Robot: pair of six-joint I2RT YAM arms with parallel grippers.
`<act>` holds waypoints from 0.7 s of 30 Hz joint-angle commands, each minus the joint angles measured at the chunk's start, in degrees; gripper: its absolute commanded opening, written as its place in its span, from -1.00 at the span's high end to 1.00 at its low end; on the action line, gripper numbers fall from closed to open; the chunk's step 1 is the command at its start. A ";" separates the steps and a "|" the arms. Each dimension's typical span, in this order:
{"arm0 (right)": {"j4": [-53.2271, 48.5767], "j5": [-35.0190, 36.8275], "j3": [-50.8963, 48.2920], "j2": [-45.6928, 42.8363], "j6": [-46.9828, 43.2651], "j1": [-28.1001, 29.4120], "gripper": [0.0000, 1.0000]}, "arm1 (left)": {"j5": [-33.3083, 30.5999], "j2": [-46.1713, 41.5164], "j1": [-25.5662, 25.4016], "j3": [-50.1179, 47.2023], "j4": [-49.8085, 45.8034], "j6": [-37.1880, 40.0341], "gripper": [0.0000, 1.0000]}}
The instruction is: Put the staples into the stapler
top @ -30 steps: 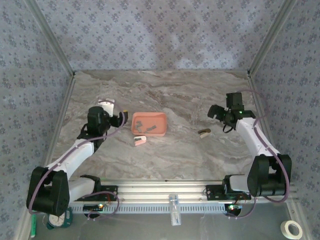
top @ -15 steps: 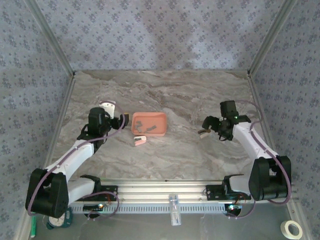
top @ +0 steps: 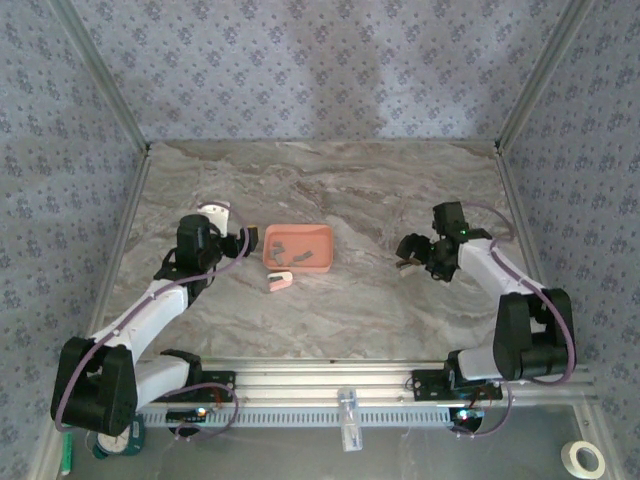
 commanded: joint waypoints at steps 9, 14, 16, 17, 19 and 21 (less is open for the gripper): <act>3.14 -1.44 4.61 9.14 1.12 3.05 -0.74 | -0.47 1.40 -0.36 0.35 3.28 0.31 -0.80; 4.59 -1.38 7.37 12.35 -0.04 4.22 -0.60 | -0.41 2.53 -0.40 0.51 4.01 0.61 -0.81; 3.86 -0.77 8.78 13.37 -0.61 4.89 -0.58 | -0.38 2.76 -0.47 0.62 3.99 0.62 -0.81; 3.10 -0.06 9.32 13.73 -0.84 5.22 -0.58 | -0.38 2.85 -0.38 0.52 4.02 0.72 -0.81; 0.62 2.78 10.59 14.25 -1.85 6.11 -0.58 | -0.47 2.85 -0.40 0.46 4.01 0.96 -0.82; -2.14 5.27 11.46 14.69 -2.83 6.91 -0.55 | -0.52 2.81 -0.41 0.44 3.87 1.28 -0.82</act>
